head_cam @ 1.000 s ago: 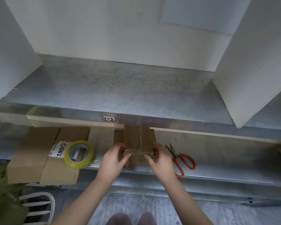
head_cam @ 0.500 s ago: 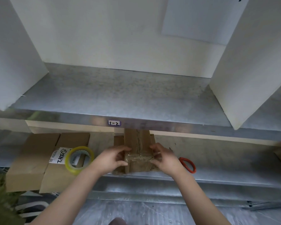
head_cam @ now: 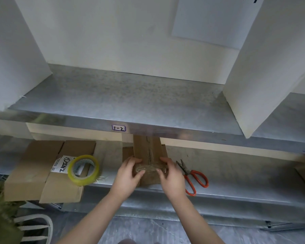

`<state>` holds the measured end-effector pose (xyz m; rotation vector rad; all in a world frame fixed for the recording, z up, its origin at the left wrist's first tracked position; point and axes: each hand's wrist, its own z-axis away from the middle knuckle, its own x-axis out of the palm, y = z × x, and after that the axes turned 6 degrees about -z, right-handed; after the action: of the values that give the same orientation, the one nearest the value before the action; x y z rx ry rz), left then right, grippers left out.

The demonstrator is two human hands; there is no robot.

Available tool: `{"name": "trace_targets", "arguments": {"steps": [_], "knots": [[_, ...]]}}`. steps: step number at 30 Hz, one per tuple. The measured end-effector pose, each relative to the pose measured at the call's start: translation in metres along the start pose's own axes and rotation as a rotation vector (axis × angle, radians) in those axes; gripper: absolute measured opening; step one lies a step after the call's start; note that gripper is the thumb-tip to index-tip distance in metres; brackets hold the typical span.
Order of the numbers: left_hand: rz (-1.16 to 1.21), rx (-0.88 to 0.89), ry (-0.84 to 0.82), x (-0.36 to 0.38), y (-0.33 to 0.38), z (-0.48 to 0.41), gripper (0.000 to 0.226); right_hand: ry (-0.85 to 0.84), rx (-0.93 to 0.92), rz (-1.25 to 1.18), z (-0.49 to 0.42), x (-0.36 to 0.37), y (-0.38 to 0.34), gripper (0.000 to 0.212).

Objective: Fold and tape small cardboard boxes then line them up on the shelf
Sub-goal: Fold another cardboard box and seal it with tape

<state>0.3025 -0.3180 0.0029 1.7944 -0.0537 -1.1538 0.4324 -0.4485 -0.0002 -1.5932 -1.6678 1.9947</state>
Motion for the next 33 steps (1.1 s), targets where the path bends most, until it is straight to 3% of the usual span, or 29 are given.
{"name": "trace_targets", "arguments": {"steps": [4, 8, 14, 17, 20, 22, 25, 27, 30, 33], "knots": [[0.114, -0.044, -0.086, 0.02, 0.01, 0.023, 0.041, -0.069, -0.076, -0.002, 0.005, -0.023, 0.026, 0.037], [0.096, 0.01, -0.208, 0.007, 0.016, -0.001, 0.046, -0.087, 0.006, -0.109, -0.008, -0.042, 0.038, 0.034], [-0.311, 0.078, -0.477, -0.024, 0.009, -0.08, 0.101, -0.113, 0.106, -0.195, -0.011, -0.041, 0.033, 0.04], [-0.488, 0.206, -0.505, -0.026, 0.006, -0.1, 0.113, -0.166, 0.179, -0.161, -0.009, -0.035, 0.022, 0.069], [-0.497, 0.219, -0.443, -0.015, 0.004, -0.094, 0.116, -0.123, 0.16, -0.083, -0.006, -0.024, 0.01, 0.092], [-0.486, 0.219, -0.401, -0.008, -0.001, -0.079, 0.116, -0.114, 0.096, -0.069, -0.004, -0.023, 0.009, 0.093], [-0.395, 0.24, -0.342, -0.008, -0.006, -0.06, 0.104, -0.236, 0.074, -0.115, -0.003, -0.032, 0.016, 0.086], [-0.336, 0.201, -0.327, -0.016, -0.003, -0.063, 0.1, -0.28, 0.094, -0.107, -0.001, -0.036, 0.019, 0.094], [-0.384, 0.094, -0.354, -0.029, 0.001, -0.081, 0.102, -0.23, 0.075, -0.007, 0.005, -0.025, 0.01, 0.11], [-0.406, 0.098, -0.414, -0.039, -0.001, -0.096, 0.092, -0.195, 0.071, 0.042, 0.006, -0.016, 0.003, 0.104]]}}
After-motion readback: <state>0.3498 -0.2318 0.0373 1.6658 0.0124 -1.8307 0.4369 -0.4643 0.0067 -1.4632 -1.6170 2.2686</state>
